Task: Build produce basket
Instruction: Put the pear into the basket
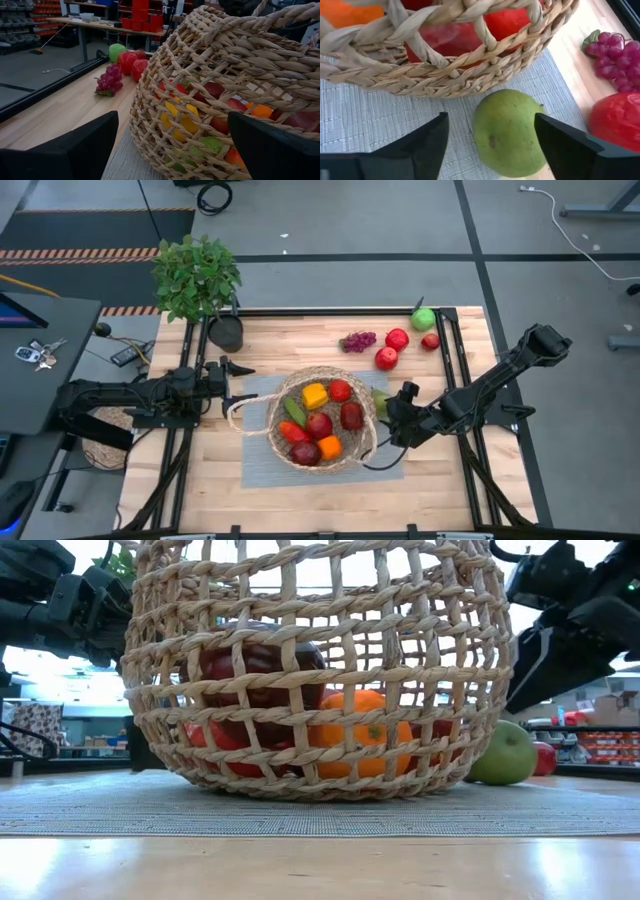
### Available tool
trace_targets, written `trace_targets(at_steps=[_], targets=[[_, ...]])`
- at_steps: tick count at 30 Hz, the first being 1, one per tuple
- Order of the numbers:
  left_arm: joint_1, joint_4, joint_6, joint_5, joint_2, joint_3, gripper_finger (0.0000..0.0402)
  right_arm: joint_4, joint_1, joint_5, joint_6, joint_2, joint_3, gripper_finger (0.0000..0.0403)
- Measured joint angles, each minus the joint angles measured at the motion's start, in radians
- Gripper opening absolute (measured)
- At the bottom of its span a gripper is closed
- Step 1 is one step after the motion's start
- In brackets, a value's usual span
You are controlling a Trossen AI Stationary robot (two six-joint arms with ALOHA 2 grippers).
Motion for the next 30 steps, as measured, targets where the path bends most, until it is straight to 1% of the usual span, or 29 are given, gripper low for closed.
trace_targets(at_steps=[4, 6, 9, 11, 14, 18, 24, 27, 30], targets=[[0.0, 0.0, 0.0, 0.0, 0.0, 0.0, 0.0382, 0.007, 0.0, -0.003, -0.048, 0.0, 0.0, 0.0345], [0.0, 0.0, 0.0, 0.0, 0.0, 0.0, 0.0382, 0.021, 0.0, -0.001, -0.103, 0.002, 0.0, 0.0363], [0.0, 0.0, 0.0, 0.0, 0.0, 0.0, 0.0382, 0.028, -0.006, 0.029, -0.188, 0.006, 0.001, 0.0383], [0.0, 0.0, 0.0, 0.0, 0.0, 0.0, 0.0382, 0.032, -0.017, 0.047, -0.196, 0.01, 0.001, 0.039], [0.0, 0.0, 0.0, 0.0, 0.0, 0.0, 0.0382, 0.067, -0.032, 0.059, -0.198, 0.025, 0.001, 0.0394], [0.0, 0.0, 0.0, 0.0, 0.0, 0.0, 0.0382, 0.103, -0.037, 0.069, -0.22, 0.077, 0.001, 0.0394], [0.0, 0.0, 0.0, 0.0, 0.0, 0.0, 0.0382, 0.131, -0.037, 0.173, -0.19, 0.171, -0.001, 0.0394], [0.0, 0.0, 0.0, 0.0, 0.0, 0.0, 0.0382, 0.171, -0.039, 0.197, -0.156, 0.188, -0.034, 0.0393], [0.0, 0.0, 0.001, 0.0, 0.0, 0.0, 0.0382, 0.25, -0.053, 0.195, -0.133, 0.184, -0.098, 0.0388]])
